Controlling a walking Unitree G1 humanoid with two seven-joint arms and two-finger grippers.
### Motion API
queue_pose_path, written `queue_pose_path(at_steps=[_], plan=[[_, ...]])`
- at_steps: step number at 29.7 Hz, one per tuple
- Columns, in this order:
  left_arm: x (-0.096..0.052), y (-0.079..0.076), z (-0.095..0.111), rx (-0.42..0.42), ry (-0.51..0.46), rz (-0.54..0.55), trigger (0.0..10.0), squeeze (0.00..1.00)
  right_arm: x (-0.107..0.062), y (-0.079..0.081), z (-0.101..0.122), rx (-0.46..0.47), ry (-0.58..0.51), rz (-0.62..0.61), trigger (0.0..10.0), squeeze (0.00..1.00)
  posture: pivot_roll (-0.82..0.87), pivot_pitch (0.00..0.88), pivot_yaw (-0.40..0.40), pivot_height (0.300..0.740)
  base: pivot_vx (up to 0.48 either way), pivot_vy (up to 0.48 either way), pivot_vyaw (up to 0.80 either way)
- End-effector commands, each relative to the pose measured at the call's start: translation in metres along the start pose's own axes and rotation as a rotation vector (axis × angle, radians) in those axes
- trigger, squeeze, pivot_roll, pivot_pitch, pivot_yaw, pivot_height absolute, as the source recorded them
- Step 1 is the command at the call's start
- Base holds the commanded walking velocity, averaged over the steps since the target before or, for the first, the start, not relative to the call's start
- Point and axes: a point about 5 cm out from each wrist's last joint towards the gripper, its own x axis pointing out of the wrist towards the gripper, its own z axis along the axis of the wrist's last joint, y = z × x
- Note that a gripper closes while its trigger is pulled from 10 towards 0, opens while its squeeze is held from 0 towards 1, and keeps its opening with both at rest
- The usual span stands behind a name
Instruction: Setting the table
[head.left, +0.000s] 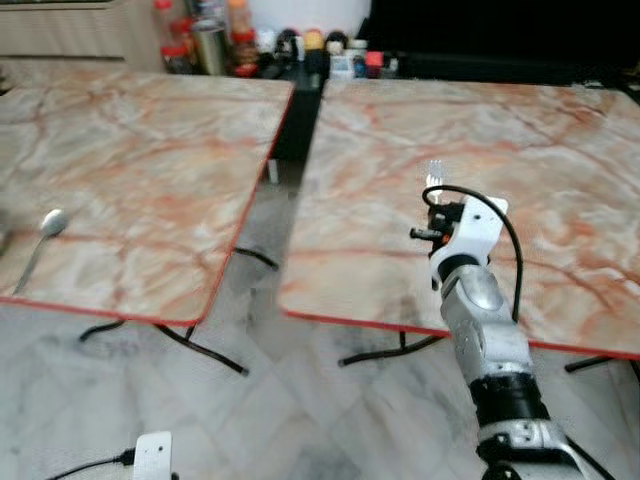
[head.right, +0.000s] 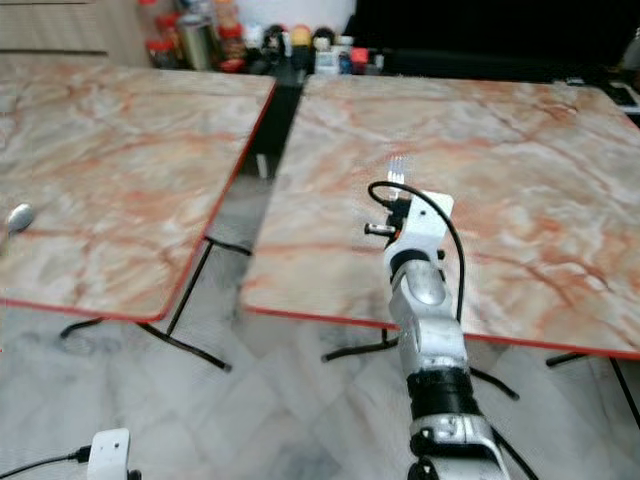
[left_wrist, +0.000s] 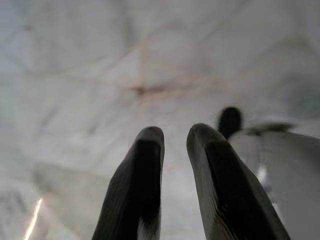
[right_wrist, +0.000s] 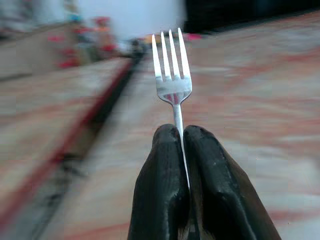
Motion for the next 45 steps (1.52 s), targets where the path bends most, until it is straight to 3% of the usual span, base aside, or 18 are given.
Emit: queue_pose_path(at_steps=[1,8,18,45], plan=[[-0.001,-0.007,-0.006,-0.010,0.014,-0.013,10.0,0.00,0.002,-0.010,0.007,-0.004,-0.025,-0.026,10.0,0.00,0.00,0.066,0.010,0.740,0.000,0.480,0.00],[-0.002,-0.012,-0.008,-0.009,0.017,-0.018,10.0,0.00,0.003,-0.013,0.006,0.002,-0.023,-0.034,10.0,0.00,0.00,0.058,0.011,0.740,0.000,0.480,0.00],[-0.001,0.000,-0.008,-0.008,0.023,-0.010,10.0,0.00,0.003,-0.013,0.006,-0.004,-0.033,-0.023,10.0,0.00,-0.01,0.000,0.008,0.740,0.000,0.480,-0.24],[-0.003,-0.005,-0.013,-0.008,0.028,-0.018,10.0,0.00,0.003,-0.013,0.005,0.016,-0.050,-0.036,10.0,0.00,0.01,0.020,0.004,0.740,0.000,0.480,0.00]])
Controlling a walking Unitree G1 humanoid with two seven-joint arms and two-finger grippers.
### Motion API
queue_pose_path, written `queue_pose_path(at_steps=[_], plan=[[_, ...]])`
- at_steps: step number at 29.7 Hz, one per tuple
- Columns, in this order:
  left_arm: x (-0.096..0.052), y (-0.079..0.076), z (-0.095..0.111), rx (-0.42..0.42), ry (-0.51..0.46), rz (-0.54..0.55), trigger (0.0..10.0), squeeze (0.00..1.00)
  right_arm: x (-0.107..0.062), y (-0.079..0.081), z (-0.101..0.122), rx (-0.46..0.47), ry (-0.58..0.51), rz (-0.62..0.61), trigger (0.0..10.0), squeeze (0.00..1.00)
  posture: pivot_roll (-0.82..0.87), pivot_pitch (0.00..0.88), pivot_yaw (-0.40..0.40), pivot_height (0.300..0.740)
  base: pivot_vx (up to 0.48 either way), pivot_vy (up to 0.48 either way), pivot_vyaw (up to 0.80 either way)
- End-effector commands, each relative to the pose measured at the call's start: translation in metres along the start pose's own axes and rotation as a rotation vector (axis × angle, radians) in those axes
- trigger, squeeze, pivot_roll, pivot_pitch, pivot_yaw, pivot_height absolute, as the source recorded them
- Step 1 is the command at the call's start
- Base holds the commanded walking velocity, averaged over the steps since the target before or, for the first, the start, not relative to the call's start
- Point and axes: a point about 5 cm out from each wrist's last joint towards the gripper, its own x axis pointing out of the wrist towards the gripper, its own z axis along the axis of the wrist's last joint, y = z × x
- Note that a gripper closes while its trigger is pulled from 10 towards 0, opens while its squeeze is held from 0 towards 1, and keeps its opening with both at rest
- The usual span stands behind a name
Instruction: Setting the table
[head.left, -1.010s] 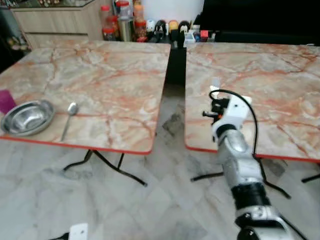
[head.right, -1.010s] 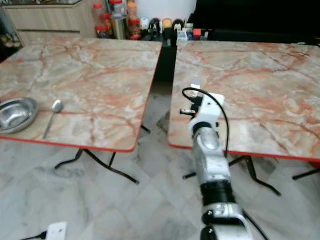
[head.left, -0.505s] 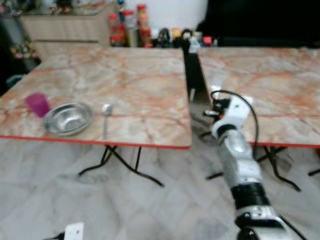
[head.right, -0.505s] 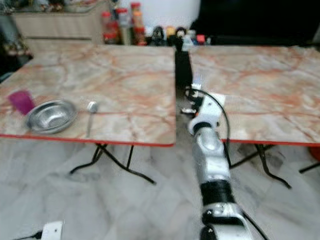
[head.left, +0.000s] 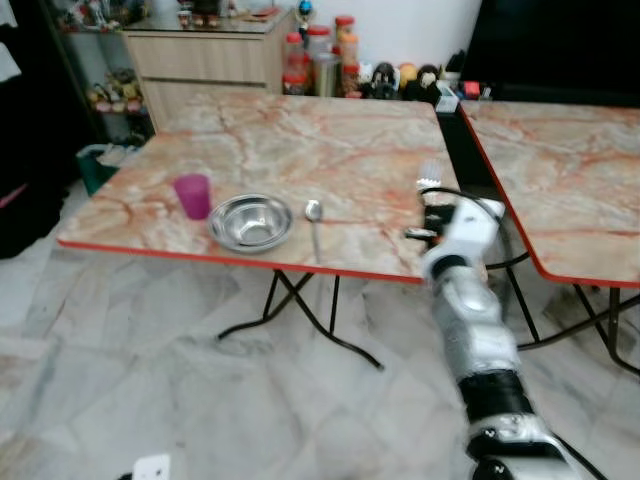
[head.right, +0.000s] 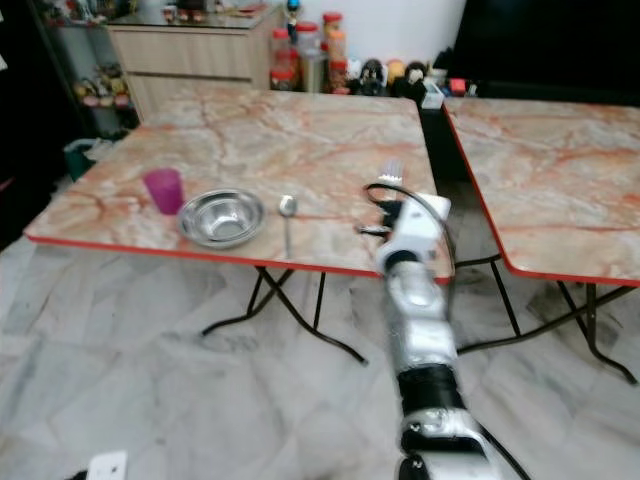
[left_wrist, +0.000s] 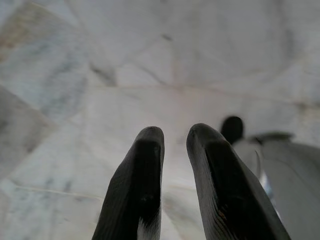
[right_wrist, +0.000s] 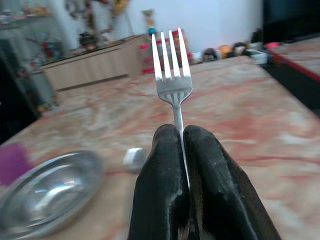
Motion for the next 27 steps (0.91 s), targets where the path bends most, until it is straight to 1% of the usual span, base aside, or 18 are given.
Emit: queue_pose_path(at_steps=[1,5,9,11,13,21,27], plan=[[-0.001,-0.006,-0.004,-0.006,0.017,-0.012,10.0,0.00,0.000,-0.013,0.006,0.002,-0.019,-0.036,10.0,0.00,0.01,0.020,0.004,0.740,0.000,0.480,0.00],[0.000,-0.005,-0.002,-0.006,0.014,-0.009,10.0,0.00,0.000,-0.011,0.005,0.003,-0.015,-0.035,10.0,0.00,0.01,0.036,0.005,0.740,0.000,0.468,0.00],[0.001,-0.004,0.002,0.006,0.001,-0.004,10.0,0.00,0.000,-0.010,0.005,0.006,-0.013,-0.036,10.0,0.00,0.01,0.046,0.005,0.740,0.000,0.000,0.00],[0.003,-0.010,0.013,-0.009,-0.033,-0.011,10.0,0.00,0.000,-0.010,0.005,0.003,-0.014,-0.038,10.0,0.00,0.01,0.046,0.005,0.740,0.000,0.000,0.00],[0.004,-0.016,0.020,-0.016,-0.045,-0.019,10.0,0.00,0.000,-0.011,0.005,0.001,-0.016,-0.041,10.0,0.00,0.01,0.046,0.005,0.740,0.000,0.000,0.00],[0.004,-0.021,0.025,-0.011,-0.050,-0.029,10.0,0.00,0.000,-0.012,0.007,0.002,-0.020,-0.043,10.0,0.00,0.01,0.056,0.006,0.740,0.031,0.000,0.00],[0.004,-0.021,0.025,-0.007,-0.051,-0.027,10.0,0.00,0.001,-0.011,0.007,0.000,-0.022,-0.041,10.0,0.00,0.01,0.055,0.006,0.740,0.261,0.000,0.00]])
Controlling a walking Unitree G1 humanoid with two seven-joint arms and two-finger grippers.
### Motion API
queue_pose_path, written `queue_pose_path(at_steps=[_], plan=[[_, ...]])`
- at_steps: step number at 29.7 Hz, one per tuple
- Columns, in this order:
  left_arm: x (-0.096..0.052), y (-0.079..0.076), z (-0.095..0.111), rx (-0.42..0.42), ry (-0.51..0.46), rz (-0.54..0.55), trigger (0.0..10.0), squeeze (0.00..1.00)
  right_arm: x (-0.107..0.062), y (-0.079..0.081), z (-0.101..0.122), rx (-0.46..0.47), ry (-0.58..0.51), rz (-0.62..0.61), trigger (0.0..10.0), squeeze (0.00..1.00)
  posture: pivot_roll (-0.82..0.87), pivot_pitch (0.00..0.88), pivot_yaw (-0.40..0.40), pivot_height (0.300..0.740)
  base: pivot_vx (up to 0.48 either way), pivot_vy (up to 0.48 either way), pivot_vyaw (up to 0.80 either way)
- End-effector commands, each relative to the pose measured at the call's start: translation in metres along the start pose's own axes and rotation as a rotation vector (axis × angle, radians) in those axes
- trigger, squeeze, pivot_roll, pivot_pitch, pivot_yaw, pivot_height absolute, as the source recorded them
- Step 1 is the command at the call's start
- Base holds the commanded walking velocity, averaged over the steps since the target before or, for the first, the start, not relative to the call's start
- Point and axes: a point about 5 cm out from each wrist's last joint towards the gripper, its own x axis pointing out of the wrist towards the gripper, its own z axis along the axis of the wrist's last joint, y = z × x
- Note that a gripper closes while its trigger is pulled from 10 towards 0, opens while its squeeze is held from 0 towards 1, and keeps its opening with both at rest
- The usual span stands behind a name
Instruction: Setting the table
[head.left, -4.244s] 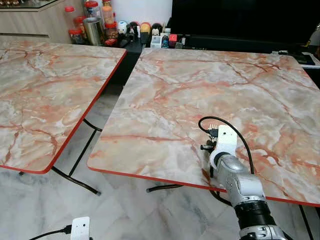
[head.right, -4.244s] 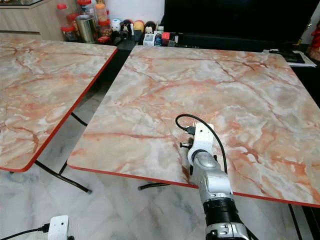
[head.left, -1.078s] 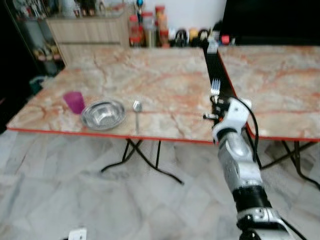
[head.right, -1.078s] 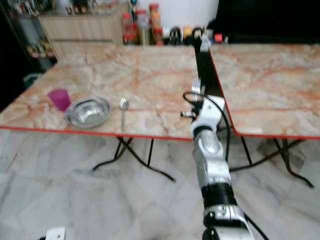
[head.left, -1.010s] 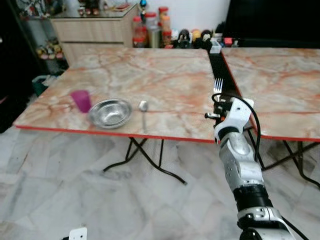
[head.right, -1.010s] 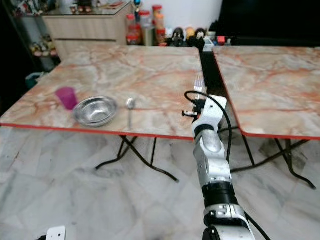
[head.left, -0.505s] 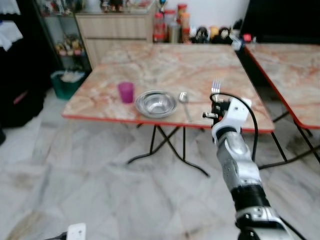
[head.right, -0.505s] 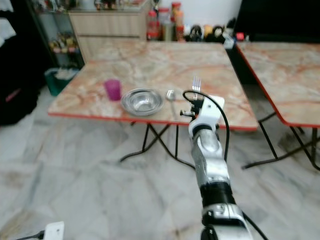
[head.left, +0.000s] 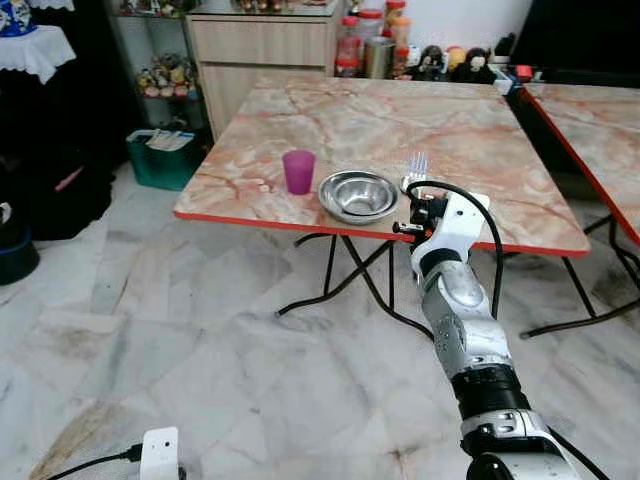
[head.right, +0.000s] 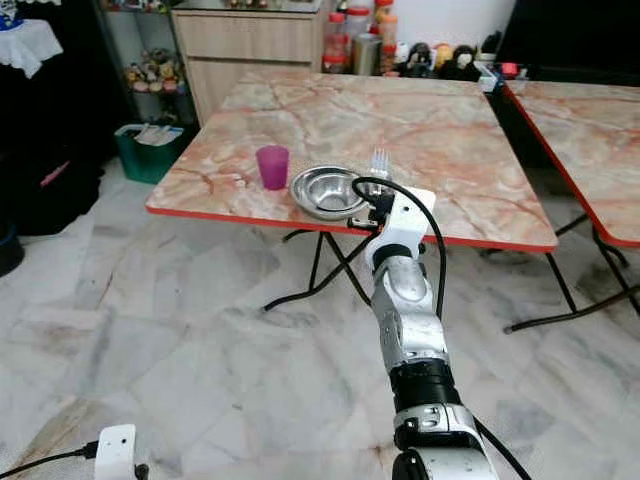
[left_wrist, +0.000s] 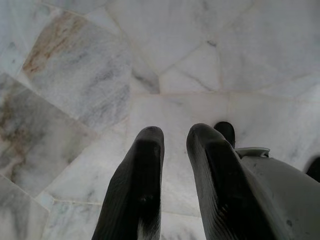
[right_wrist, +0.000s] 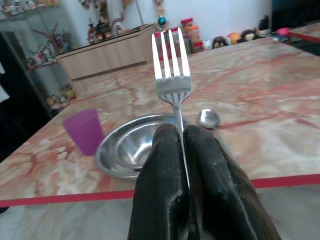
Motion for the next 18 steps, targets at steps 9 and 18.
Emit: queue_pose_path(at_steps=[9,18], plan=[[0.0002,-0.0017,0.0000,0.011,0.008,0.006,10.0,0.00,0.0002,-0.0038,0.0026,-0.010,-0.001,-0.013,10.0,0.00,0.01,0.052,0.007,0.740,0.290,0.000,0.00],[0.0002,-0.0022,0.0002,0.011,0.005,0.006,10.0,0.00,0.0002,-0.0043,0.0025,-0.025,0.001,-0.009,10.0,0.00,0.01,0.048,0.005,0.740,0.293,0.000,0.00]])
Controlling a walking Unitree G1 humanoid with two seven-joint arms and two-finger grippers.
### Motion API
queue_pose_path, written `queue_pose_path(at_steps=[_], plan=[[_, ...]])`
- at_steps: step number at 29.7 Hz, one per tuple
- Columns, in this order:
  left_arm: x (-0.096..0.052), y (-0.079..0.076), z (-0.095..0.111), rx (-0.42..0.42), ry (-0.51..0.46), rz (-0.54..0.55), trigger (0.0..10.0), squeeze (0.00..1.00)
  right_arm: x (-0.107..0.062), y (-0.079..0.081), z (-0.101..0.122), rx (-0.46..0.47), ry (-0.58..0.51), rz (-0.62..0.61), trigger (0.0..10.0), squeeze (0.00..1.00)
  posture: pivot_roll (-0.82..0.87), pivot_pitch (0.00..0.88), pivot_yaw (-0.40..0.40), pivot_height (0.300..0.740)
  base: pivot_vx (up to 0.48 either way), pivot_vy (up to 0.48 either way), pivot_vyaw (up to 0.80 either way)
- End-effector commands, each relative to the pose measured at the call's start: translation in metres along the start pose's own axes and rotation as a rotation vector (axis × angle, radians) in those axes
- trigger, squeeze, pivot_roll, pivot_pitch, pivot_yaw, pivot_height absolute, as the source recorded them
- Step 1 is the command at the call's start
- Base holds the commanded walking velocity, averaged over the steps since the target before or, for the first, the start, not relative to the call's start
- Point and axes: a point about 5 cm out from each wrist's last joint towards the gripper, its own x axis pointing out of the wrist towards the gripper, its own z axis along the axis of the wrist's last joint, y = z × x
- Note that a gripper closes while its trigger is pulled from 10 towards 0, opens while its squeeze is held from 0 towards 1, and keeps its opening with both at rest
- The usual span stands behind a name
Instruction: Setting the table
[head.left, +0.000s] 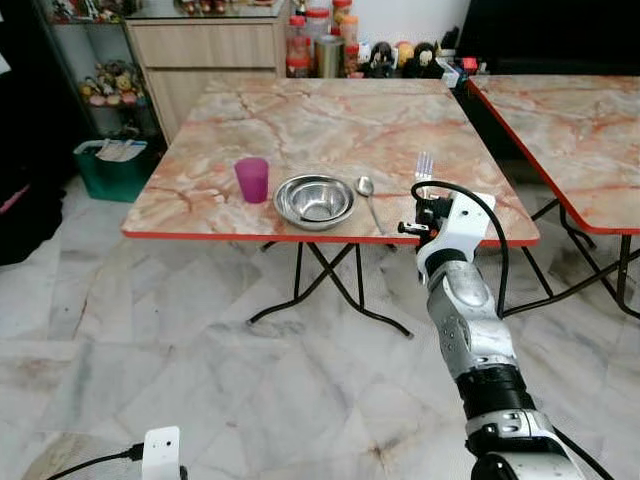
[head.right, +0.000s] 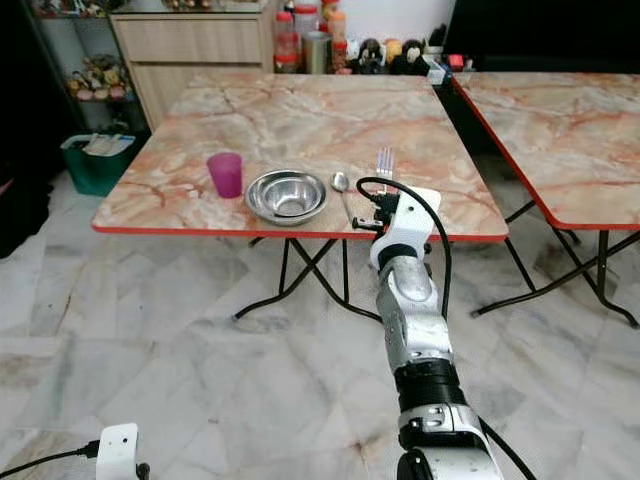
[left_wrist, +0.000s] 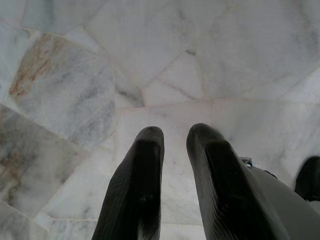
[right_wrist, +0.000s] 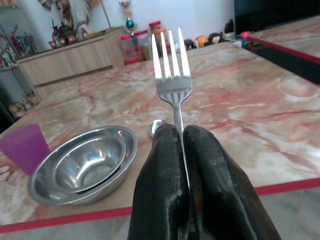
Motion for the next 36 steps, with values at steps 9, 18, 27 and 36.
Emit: queue_pose_path(at_steps=[9,18,27,36], plan=[[0.0002,-0.0010,0.0009,0.008,-0.002,0.006,10.0,0.00,0.0003,0.0043,0.0009,-0.037,0.007,0.023,10.0,0.00,0.01,0.047,0.005,0.740,0.330,0.000,0.00],[0.0003,-0.0035,0.0018,0.014,-0.004,0.005,10.0,0.00,0.0000,0.0046,0.0002,-0.027,0.010,0.020,10.0,0.00,0.01,0.047,0.007,0.740,0.335,0.000,0.00],[0.0004,-0.0044,0.0026,0.015,-0.006,0.005,10.0,0.00,-0.0002,0.0037,-0.0006,-0.023,0.017,0.016,10.0,0.00,0.01,0.048,0.009,0.740,0.335,0.000,0.00],[0.0006,-0.0038,0.0032,0.016,-0.006,0.004,10.0,0.00,-0.0047,0.0007,-0.0073,-0.041,0.060,-0.001,10.0,0.00,0.01,0.049,0.010,0.740,0.338,0.000,0.00]])
